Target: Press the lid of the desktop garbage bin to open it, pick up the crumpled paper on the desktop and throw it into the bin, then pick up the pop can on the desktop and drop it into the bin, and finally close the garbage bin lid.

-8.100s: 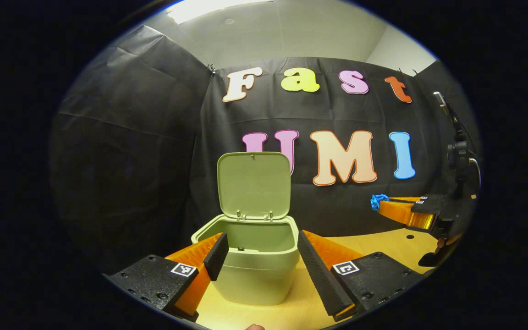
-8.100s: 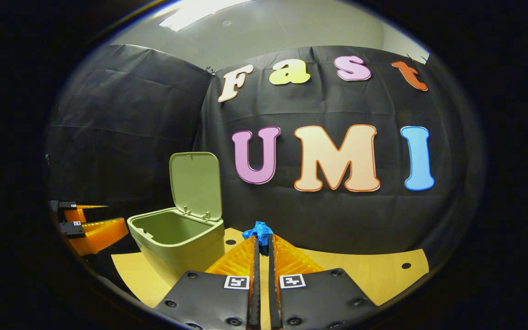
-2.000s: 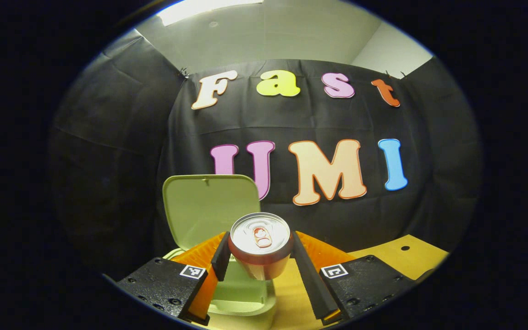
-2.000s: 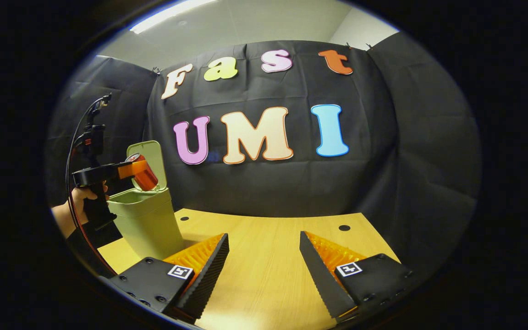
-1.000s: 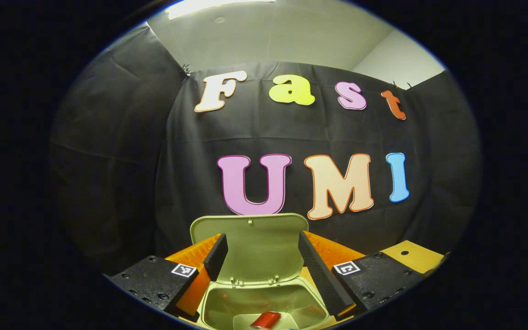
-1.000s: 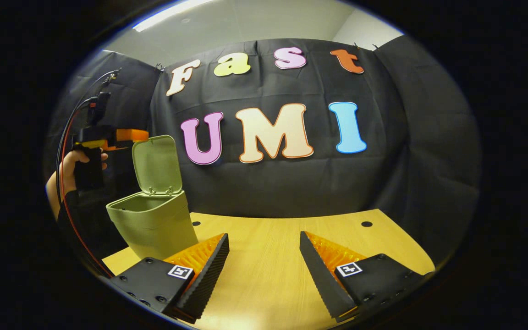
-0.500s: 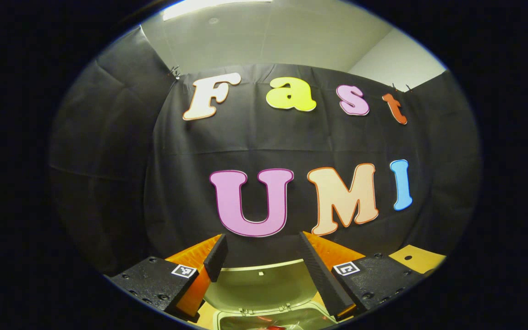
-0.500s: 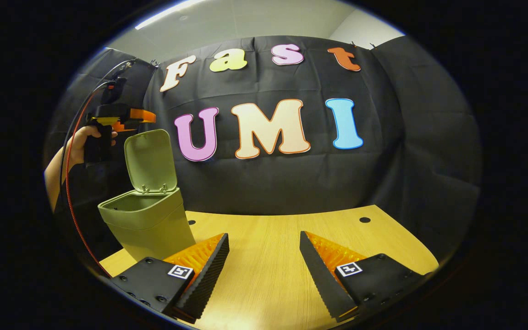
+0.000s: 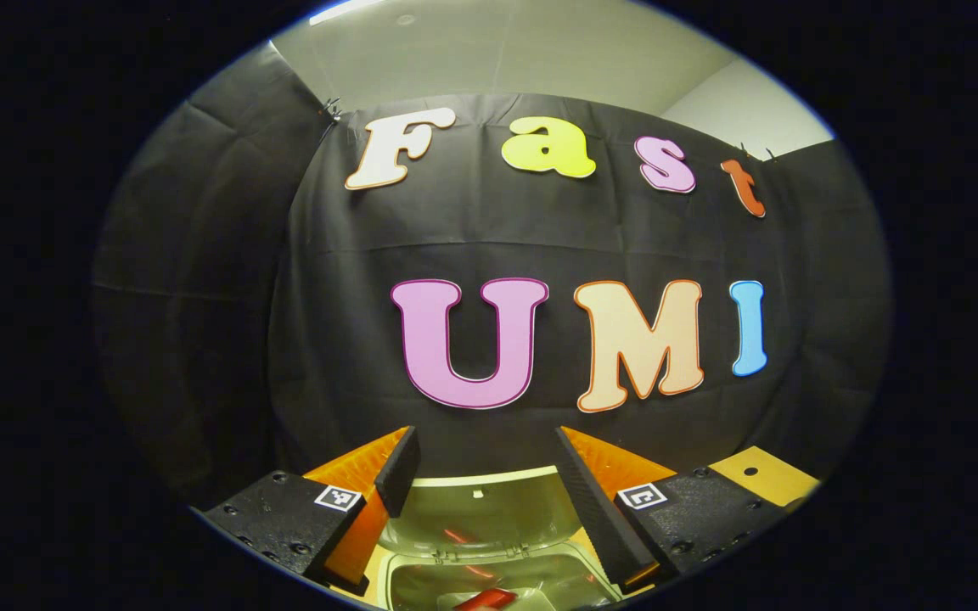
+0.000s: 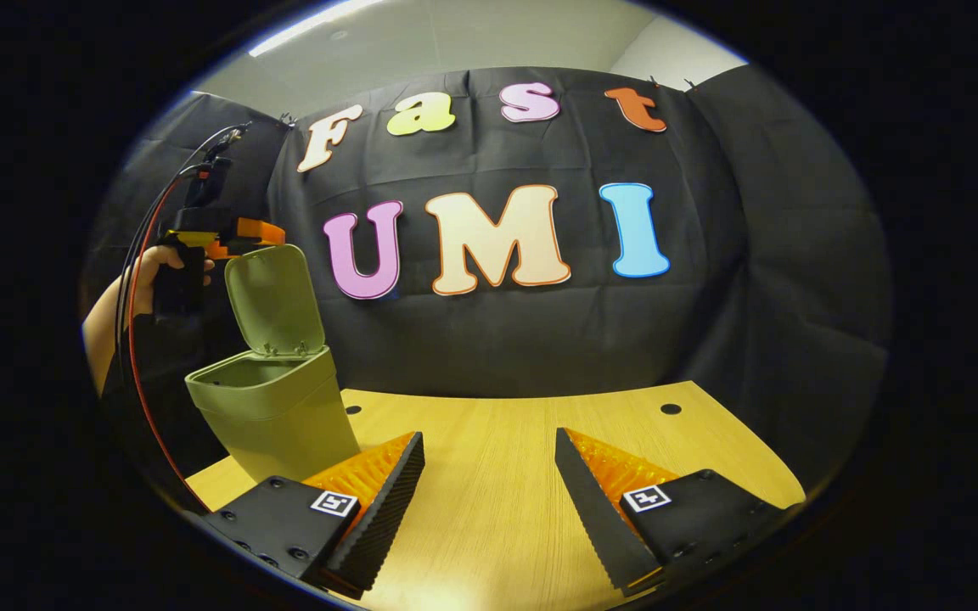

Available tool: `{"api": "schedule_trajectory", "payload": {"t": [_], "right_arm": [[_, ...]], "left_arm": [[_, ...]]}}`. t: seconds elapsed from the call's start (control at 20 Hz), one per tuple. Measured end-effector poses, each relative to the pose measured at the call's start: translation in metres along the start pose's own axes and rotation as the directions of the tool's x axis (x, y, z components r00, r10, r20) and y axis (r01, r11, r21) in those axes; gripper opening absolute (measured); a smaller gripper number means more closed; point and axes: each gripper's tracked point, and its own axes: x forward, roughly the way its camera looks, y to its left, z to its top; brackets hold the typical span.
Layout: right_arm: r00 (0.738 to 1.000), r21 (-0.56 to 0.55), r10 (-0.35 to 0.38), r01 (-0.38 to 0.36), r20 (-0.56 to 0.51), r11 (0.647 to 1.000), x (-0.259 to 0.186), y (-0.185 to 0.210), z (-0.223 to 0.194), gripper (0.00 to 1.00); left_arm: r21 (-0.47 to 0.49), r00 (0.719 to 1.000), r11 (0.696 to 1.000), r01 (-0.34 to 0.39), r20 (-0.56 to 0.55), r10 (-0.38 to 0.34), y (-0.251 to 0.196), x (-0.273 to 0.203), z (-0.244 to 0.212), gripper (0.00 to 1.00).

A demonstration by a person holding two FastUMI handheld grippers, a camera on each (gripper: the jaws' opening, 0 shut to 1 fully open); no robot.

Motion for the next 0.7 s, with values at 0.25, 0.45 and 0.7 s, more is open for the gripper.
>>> {"api": "schedule_trajectory", "payload": {"t": [0.25, 0.45, 0.7], "right_arm": [[0.997, -0.021, 0.077, -0.077, 0.008, 0.997, -0.009, -0.004, 0.011, 0.97], [0.993, -0.025, 0.121, -0.121, -0.009, 0.992, -0.015, -0.014, 0.01, 0.97], [0.988, -0.013, 0.155, -0.155, -0.027, 0.988, -0.02, -0.02, 0.009, 0.97]], "left_arm": [[-0.003, 0.999, 0.999, -0.034, -0.014, 0.034, -0.007, -0.035, -0.014, 0.95], [0.003, 0.997, 0.997, -0.072, -0.039, 0.072, -0.009, -0.065, -0.034, 0.94], [-0.013, 0.99, 0.995, -0.094, -0.102, 0.092, -0.015, -0.091, -0.072, 0.94]]}}
